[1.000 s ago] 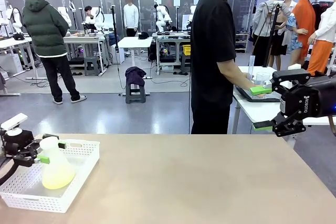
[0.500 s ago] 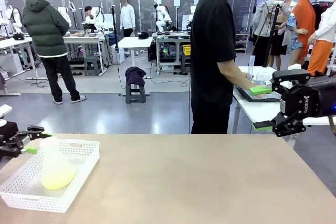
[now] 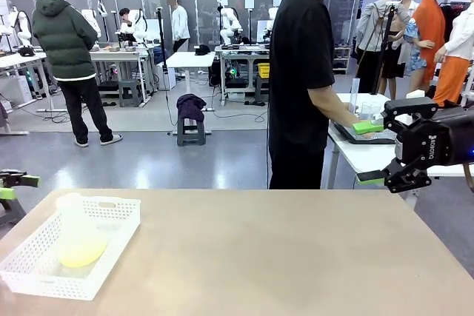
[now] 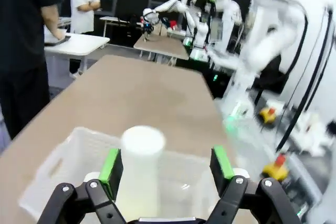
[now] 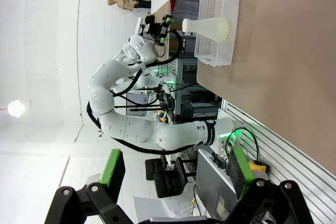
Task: Prepare the solutions needed for the experiment.
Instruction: When the human places the Big flask in the center of the table, pick up the Big flask and place it in the left Organizing basket.
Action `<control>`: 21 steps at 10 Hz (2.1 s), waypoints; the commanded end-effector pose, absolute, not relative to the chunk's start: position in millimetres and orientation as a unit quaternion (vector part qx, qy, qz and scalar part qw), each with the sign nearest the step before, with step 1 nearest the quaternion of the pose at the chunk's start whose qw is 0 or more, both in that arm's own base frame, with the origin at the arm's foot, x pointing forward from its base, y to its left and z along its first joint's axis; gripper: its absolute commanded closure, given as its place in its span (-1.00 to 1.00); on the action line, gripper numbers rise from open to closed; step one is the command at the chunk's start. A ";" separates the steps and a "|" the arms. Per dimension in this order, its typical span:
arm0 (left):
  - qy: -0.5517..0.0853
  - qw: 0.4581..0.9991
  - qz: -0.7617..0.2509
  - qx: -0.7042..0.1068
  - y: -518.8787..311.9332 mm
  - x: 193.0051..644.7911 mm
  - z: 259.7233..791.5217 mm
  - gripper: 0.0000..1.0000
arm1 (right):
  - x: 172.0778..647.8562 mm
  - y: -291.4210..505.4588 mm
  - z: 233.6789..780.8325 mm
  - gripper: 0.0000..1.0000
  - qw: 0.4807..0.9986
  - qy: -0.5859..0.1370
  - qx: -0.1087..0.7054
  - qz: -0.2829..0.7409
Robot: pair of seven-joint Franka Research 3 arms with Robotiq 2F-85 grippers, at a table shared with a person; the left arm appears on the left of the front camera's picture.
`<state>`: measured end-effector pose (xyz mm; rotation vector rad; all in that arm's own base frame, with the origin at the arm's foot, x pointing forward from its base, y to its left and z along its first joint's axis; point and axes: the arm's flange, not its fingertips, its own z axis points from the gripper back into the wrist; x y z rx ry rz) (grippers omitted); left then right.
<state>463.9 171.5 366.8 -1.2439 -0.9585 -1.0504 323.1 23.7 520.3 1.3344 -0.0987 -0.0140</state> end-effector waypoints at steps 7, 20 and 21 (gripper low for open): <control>-0.197 0.647 -0.091 -0.731 126.8 385.8 420.6 -0.72 | 322.7 24.1 520.6 -1.00 0.782 -0.048 0.621 -0.003; -0.143 0.655 -0.122 -0.732 118.1 384.5 399.3 -0.72 | 322.7 24.1 520.6 -1.00 0.782 -0.048 0.621 -0.003; -0.143 0.655 -0.122 -0.732 118.1 384.5 399.3 -0.72 | 322.7 24.1 520.6 -1.00 0.782 -0.048 0.621 -0.003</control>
